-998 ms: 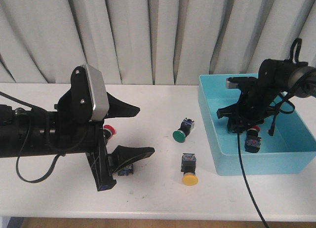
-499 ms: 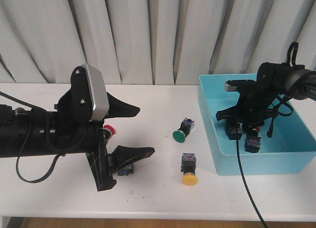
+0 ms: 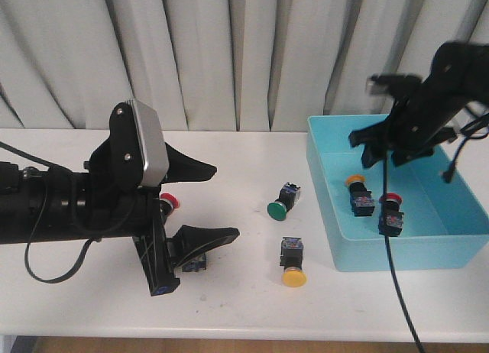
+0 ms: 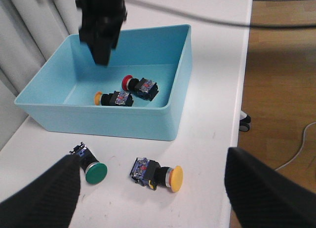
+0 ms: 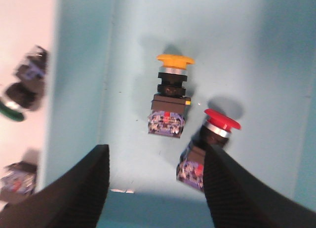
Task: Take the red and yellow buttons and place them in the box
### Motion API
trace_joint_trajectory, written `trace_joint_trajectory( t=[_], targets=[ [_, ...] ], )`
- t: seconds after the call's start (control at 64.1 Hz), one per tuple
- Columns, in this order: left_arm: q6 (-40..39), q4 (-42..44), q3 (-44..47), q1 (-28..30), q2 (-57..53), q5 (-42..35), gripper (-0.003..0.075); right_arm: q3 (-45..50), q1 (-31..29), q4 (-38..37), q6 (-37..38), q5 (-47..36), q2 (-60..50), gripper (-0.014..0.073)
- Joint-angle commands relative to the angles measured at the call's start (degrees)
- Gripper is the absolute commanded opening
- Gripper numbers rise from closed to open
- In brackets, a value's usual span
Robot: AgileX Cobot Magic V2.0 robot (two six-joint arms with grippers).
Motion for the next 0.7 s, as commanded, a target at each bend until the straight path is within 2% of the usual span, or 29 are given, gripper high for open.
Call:
trace_joint_trajectory(
  t=[0.0,0.234,0.405,0.561,0.686],
  targets=[
    [-0.49,-3.08,-1.52,-0.23,-1.28,0.45,0.0575,3.49,-0.34,0.09,0.34,-2.06,-11.35,0.0426],
    [-0.49,-3.08,-1.52,-0.23,-1.28,0.46,0.0575,26.02,-0.34,-0.14,-0.2,-11.49,-34.81,0.0426],
    [-0.49,-3.08,-1.52,-0.23,-1.28,0.46,0.0575,40.82,-0.34,-0.19,-0.68,-15.06,-52.71,0.0426],
    [-0.54,-3.08,-1.52,-0.23,-1.28,1.13,0.0575,51.61,-0.34,-0.19,-0.6,-18.6,-68.42,0.0419],
    [-0.54,-3.08,-1.52,-0.23,-1.28,1.13,0.0575,56.6,-0.34,-0.27,0.94,-16.87,-77.85,0.04]
  ],
)
